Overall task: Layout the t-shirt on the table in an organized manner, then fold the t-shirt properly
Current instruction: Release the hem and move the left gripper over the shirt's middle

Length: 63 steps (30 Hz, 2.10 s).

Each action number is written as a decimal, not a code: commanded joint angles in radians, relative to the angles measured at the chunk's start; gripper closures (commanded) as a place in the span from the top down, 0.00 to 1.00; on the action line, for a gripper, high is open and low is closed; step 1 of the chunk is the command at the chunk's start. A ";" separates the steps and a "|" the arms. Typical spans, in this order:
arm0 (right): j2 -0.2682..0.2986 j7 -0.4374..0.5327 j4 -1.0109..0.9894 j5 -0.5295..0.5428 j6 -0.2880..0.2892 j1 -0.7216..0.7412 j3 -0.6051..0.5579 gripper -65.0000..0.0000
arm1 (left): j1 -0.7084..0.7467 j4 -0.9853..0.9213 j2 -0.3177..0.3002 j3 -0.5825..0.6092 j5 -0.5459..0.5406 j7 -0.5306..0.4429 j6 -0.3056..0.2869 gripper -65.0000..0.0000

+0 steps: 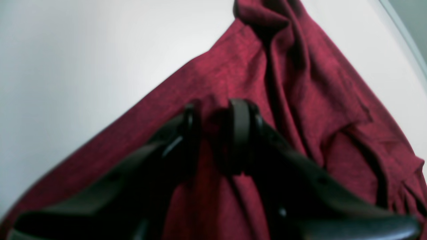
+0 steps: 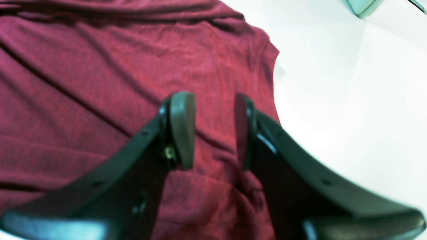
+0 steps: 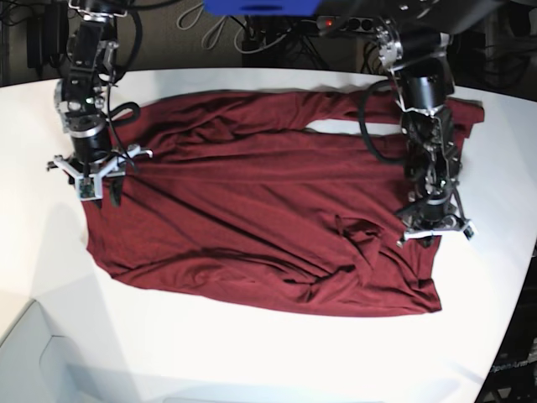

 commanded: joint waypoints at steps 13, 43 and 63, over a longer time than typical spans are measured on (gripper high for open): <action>-0.038 0.028 -0.001 0.007 -0.001 0.032 -0.044 0.27 | 0.064 0.032 -0.106 -0.007 -0.006 -0.018 0.003 0.22; -0.032 0.026 -0.001 0.006 -0.001 0.027 -0.043 0.27 | 0.224 0.473 0.127 0.337 0.431 -0.018 0.012 0.69; -0.027 0.026 -0.001 0.006 -0.001 0.032 -0.043 0.27 | 0.211 0.399 0.184 0.226 0.436 -0.014 0.010 0.66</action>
